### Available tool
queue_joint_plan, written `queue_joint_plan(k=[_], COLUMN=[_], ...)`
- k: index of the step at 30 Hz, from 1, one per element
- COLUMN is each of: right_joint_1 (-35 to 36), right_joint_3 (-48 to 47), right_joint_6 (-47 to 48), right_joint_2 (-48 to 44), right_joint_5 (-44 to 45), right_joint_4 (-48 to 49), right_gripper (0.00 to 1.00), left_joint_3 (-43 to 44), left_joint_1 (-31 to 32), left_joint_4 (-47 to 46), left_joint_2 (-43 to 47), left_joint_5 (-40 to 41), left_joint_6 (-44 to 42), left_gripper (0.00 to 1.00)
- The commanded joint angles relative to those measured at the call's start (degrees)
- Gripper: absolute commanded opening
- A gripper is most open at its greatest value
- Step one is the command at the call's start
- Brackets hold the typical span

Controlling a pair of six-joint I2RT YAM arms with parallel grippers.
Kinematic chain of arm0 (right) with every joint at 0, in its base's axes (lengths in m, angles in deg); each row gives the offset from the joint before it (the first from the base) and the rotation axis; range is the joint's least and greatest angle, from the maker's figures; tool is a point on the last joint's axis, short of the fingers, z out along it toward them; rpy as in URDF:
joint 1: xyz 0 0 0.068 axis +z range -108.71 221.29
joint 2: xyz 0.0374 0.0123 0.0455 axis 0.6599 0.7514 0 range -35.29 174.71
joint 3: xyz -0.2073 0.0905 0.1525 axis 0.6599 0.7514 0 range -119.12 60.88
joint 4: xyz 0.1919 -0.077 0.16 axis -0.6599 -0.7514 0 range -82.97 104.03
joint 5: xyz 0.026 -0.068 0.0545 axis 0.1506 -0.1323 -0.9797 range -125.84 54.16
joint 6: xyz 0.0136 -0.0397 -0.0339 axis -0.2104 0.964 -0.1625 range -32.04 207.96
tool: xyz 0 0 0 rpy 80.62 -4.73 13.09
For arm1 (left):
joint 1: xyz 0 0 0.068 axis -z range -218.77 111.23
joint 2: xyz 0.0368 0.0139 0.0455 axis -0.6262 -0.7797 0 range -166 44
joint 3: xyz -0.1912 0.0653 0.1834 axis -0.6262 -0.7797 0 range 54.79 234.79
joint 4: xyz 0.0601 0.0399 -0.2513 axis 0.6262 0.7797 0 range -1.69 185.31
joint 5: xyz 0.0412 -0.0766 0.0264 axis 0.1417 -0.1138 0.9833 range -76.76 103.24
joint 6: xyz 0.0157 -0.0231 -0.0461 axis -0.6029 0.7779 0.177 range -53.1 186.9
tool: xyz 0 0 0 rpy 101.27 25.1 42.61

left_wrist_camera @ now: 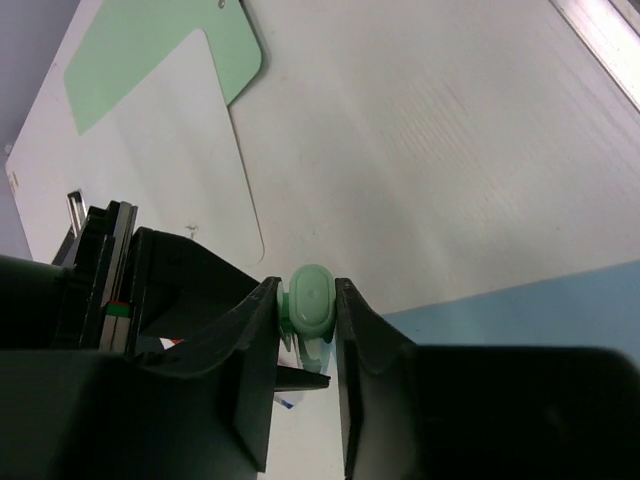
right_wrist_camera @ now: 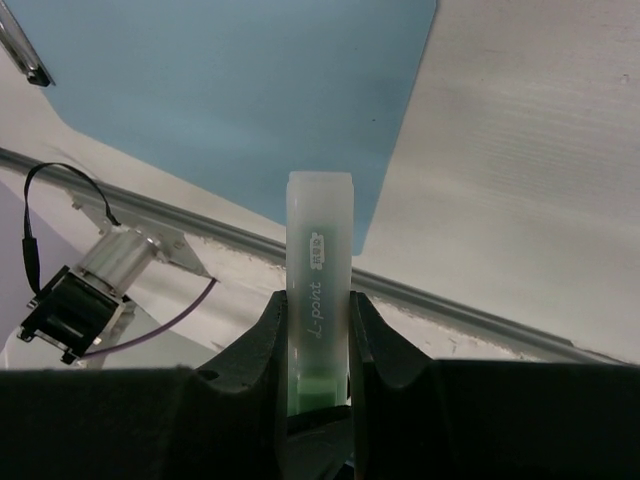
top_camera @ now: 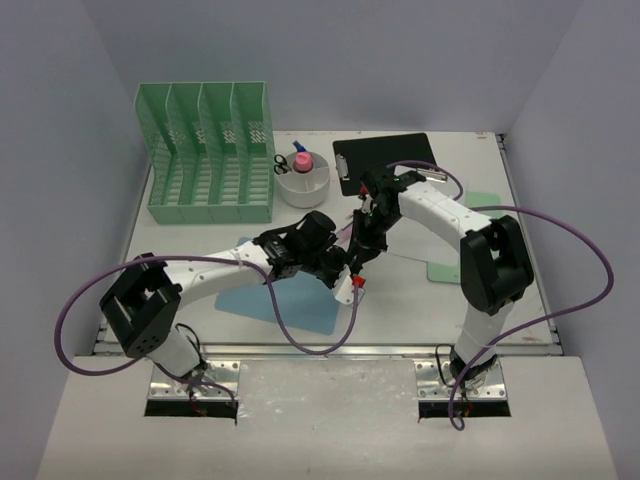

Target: Organize the desk

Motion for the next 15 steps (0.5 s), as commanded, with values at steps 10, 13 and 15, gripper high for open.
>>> queue_joint_plan(k=[10, 13, 15], right_joint_1=[-0.3, -4.0, -7.6], right_joint_3=[-6.2, -12.3, -17.5], right_joint_6=[4.8, 7.3, 8.6], right_joint_2=[-1.3, 0.3, 1.3], right_joint_5=[-1.2, -3.6, -5.4], right_joint_4=[-1.3, -2.3, -3.4], right_gripper=[0.45, 0.68, 0.75], left_joint_3=[-0.8, -2.9, -5.0], left_joint_1=[1.4, 2.2, 2.2], left_joint_4=[-2.1, 0.6, 0.2], left_joint_2=[4.4, 8.4, 11.8], left_joint_5=[-0.5, -0.5, -0.2], left_joint_6=[8.6, 9.8, 11.9], left_gripper=[0.00, 0.00, 0.00])
